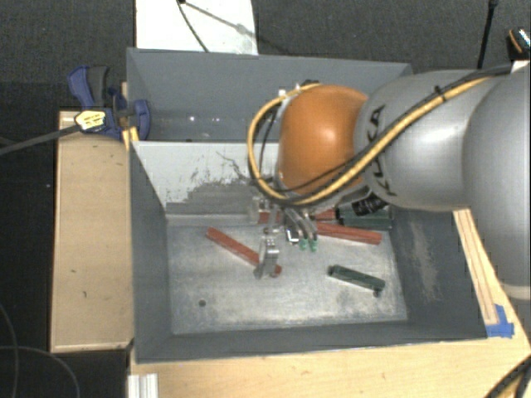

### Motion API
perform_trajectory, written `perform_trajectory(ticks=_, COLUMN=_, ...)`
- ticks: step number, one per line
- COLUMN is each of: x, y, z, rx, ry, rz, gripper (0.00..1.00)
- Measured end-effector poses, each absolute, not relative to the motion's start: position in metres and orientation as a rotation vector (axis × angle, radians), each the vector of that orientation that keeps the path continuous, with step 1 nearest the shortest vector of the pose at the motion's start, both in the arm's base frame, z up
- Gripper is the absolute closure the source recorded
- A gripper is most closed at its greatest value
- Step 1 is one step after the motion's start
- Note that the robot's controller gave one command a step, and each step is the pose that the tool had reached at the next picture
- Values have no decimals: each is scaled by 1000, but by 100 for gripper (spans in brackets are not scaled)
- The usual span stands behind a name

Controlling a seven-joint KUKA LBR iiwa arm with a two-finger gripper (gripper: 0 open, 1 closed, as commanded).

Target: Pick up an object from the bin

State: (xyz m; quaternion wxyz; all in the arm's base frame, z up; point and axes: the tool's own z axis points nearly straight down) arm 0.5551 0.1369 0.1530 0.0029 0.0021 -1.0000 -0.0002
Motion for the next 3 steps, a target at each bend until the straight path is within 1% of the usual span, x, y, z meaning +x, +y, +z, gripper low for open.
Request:
perform_trajectory(ticks=1, x=549, y=139, z=66, rx=49, ry=-3137, rz=0, gripper=0)
perform_trajectory(ticks=2, x=551, y=140, z=71, rx=42, ry=-3143, rz=-3, gripper=100)
perform_trajectory(ticks=3, x=581, y=139, z=235, rx=15, ry=-3154, rz=-6, gripper=100)
